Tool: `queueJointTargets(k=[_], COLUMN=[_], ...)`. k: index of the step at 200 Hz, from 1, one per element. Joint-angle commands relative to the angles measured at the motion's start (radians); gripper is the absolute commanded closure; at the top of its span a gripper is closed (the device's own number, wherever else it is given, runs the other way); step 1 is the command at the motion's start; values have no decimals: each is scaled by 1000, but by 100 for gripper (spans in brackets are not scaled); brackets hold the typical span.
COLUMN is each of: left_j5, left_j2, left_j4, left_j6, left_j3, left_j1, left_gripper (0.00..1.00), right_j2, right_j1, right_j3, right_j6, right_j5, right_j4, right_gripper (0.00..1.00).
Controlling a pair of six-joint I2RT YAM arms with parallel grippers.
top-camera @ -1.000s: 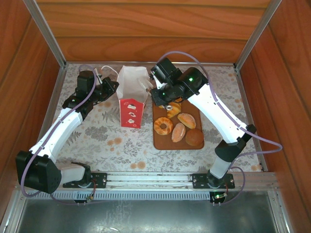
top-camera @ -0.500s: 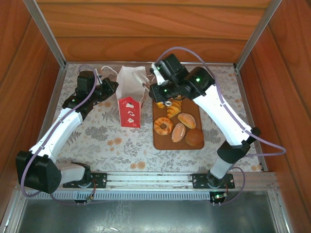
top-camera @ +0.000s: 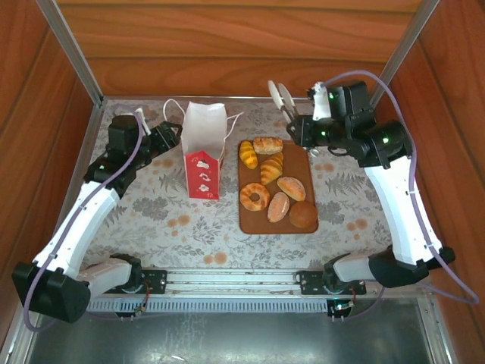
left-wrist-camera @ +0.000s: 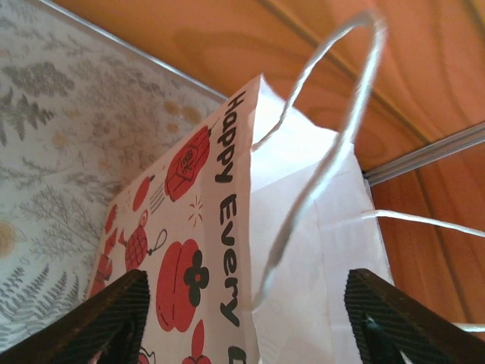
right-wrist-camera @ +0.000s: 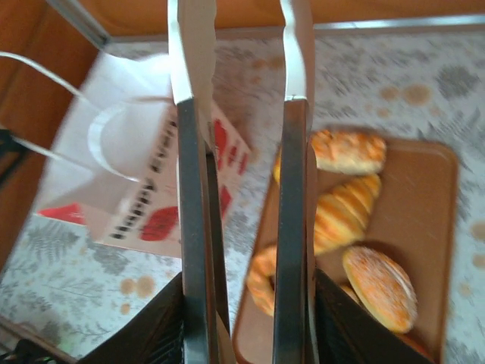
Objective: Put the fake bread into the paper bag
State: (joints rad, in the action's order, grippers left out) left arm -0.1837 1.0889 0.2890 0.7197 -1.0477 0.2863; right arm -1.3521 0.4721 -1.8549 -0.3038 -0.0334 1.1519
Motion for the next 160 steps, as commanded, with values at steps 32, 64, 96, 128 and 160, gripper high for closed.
queueJointTargets(k=[32, 64, 96, 128, 160], left_j5=[109, 151, 151, 176, 201], left_j2=[-130, -192, -231, -260, -254], left_j4=[27, 26, 29, 32, 31], left_j6=[-94, -131, -158, -158, -166], left_j3=[49, 90, 120, 154, 151], left_j1=[-9, -11, -12, -13, -14], left_gripper=[11, 2, 0, 0, 0], right_j2=[38, 17, -9, 21, 64], right_j1=[-113, -122, -136, -138, -135], right_j3=[265, 359, 417, 465, 513], right_j6=[50, 55, 49, 21, -16], right_j5=[-13, 0, 29, 49, 71], right_j4=[-15, 27, 73, 140, 222], right_gripper=[59, 59, 59, 59, 61])
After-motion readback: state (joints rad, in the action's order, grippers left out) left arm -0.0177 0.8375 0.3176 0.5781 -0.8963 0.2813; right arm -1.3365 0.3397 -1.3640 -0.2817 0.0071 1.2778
